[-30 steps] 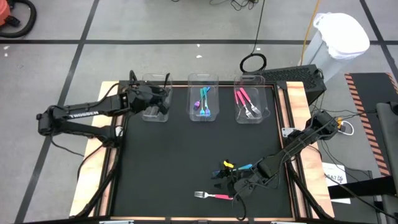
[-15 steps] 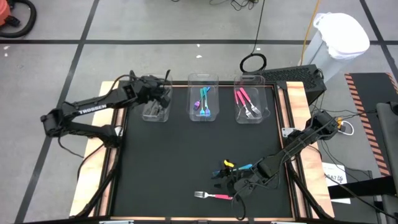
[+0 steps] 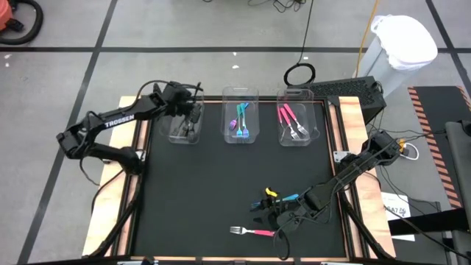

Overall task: Sort silverware by color (type)
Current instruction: Put the black fork into the left transparent bin, then put the blue fork into the middle transparent bin

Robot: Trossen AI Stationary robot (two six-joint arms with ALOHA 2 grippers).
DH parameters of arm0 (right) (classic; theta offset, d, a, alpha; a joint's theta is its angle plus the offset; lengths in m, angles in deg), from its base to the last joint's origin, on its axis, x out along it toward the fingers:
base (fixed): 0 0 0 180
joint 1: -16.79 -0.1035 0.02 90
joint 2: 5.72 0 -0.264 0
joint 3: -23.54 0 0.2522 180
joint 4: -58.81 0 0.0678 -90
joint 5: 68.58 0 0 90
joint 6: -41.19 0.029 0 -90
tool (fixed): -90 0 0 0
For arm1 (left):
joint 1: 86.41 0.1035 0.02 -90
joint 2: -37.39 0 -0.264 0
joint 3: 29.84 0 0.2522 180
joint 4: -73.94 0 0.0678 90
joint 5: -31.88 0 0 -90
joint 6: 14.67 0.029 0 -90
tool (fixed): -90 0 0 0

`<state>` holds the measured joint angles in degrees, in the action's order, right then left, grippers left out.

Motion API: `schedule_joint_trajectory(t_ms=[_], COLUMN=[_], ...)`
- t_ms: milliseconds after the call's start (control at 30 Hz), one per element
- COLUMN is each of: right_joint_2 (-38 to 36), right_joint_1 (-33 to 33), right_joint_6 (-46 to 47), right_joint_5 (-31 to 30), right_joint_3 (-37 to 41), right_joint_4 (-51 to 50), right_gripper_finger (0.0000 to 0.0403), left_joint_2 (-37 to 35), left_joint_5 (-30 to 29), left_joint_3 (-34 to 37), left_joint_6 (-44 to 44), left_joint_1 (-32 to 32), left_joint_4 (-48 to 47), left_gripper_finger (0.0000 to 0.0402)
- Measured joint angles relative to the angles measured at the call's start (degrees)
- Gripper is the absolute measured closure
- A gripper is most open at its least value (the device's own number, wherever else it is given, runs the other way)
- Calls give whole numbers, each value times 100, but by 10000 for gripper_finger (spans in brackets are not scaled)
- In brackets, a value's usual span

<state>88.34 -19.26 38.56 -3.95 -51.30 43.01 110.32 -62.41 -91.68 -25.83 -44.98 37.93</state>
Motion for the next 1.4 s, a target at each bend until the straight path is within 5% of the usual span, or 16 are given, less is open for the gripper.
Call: schedule_joint_trajectory(t_ms=[300, 667, 967, 1400], right_joint_2=[0, 0, 0, 0], right_joint_1=[0, 0, 2, 4], right_joint_6=[244, -9, -262, 478], right_joint_5=[12, 8, 10, 319], right_joint_3=[0, 0, 0, 0], right_joint_4=[-63, -58, -58, -757], right_gripper_finger=[247, 247, 248, 247], left_joint_2=[71, 62, 42, -710], left_joint_5=[117, 79, -702, -1692], left_joint_3=[758, 800, 784, 98], left_joint_6=[-346, -807, -948, -1095], left_joint_1=[241, 308, 221, -657], left_joint_4=[125, 126, 95, 61], left_gripper_finger=[383, 328, 260, 253])
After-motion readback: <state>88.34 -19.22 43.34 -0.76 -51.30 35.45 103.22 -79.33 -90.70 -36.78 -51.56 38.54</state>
